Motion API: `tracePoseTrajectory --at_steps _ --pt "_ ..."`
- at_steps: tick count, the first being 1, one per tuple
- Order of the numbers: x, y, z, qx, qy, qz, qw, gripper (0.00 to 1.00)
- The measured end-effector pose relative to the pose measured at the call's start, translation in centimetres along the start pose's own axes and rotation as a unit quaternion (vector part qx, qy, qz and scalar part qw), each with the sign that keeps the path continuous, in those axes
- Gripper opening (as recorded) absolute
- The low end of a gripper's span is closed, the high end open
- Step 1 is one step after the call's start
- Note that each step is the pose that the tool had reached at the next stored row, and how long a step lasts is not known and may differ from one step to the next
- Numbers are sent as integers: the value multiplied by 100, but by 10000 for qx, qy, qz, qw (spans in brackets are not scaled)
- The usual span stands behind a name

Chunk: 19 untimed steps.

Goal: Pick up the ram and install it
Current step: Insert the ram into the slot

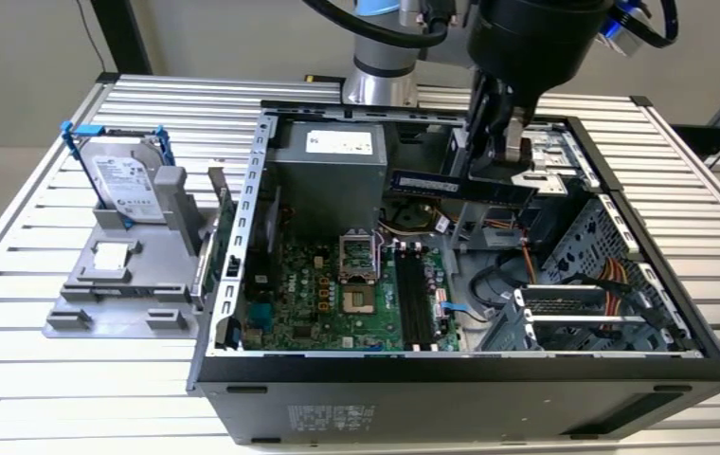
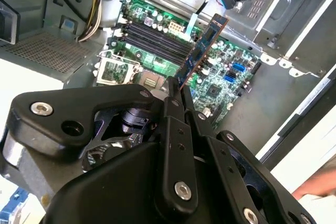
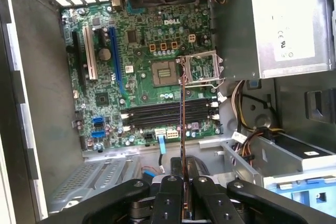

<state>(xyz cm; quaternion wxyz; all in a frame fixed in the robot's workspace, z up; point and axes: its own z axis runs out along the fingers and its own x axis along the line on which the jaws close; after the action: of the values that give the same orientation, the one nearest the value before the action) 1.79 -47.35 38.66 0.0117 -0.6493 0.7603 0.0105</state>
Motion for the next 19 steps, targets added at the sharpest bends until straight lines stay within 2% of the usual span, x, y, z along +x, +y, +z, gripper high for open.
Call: tracePoseTrajectory --at_steps 19 --pt "0 2 0 13 0 408 9992 0"
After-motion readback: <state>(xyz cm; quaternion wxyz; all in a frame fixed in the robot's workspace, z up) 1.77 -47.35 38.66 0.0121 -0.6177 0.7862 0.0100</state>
